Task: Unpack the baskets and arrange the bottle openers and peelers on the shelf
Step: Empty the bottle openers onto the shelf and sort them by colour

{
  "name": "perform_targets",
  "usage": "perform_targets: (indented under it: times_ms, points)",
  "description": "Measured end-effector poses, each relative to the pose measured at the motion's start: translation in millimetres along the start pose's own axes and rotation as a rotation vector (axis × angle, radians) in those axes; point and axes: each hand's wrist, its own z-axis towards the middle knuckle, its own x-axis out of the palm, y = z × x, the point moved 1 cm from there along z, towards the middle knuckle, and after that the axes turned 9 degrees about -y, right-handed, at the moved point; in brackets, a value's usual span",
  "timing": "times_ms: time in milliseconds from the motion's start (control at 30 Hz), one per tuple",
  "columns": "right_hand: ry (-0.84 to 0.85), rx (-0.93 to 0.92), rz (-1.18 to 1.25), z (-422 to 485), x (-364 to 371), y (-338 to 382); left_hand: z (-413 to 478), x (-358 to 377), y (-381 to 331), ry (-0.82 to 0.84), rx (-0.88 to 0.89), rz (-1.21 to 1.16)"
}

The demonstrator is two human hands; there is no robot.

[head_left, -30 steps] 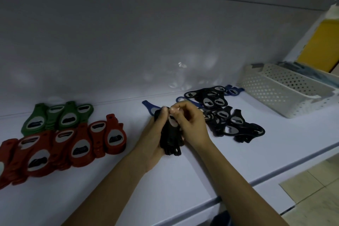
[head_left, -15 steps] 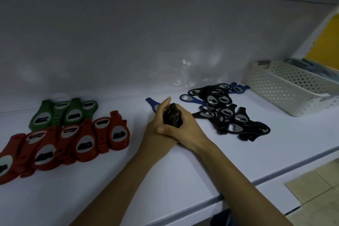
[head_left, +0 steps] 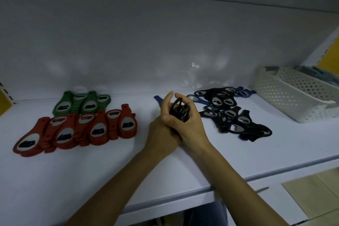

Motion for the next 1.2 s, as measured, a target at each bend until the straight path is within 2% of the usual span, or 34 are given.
perform_targets:
  times_ms: [100, 200, 400, 467, 533, 633, 700, 833, 933, 1000, 1067, 1133, 1200]
  points:
    - [0.143, -0.083, -0.027, -7, -14, 16, -9, -19, -15, 0.123, 0.083, -0.033]
    - [0.283, -0.122, -0.047, -7, -24, 31, -10, -45, -28, 0.266, 0.089, -0.017]
    - [0.188, -0.264, -0.246, -7, -4, 27, -10, -63, -45, 0.41, -0.112, 0.201]
    - [0.116, -0.298, -0.268, -7, -3, 19, -12, -55, -48, 0.438, -0.19, 0.197]
    - [-0.026, -0.242, -0.178, -6, -5, 7, -11, -43, -49, 0.488, -0.312, 0.154]
    - [-0.24, -0.043, -0.035, -2, -9, -2, 1, -27, -55, 0.563, -0.5, 0.156]
    - [-0.363, 0.078, 0.052, 7, -16, -1, 14, -20, -60, 0.568, -0.601, 0.077]
    - [-0.471, 0.306, 0.227, 22, -27, 2, 35, -12, -75, 0.549, -0.688, -0.109]
    - [-0.522, 0.418, 0.335, 29, -27, 3, 42, -6, -81, 0.516, -0.686, -0.228]
    - [-0.567, 0.466, 0.355, 33, -27, 2, 47, -1, -84, 0.431, -0.691, -0.256]
    - [-0.583, 0.506, 0.346, 36, -24, 1, 53, 7, -83, 0.28, -0.574, -0.027]
    - [-0.547, 0.563, 0.425, 34, -17, 1, 59, 16, -84, 0.16, -0.305, 0.343]
    - [-0.532, 0.621, 0.55, 33, -11, 0, 62, 24, -84, 0.101, -0.1, 0.551]
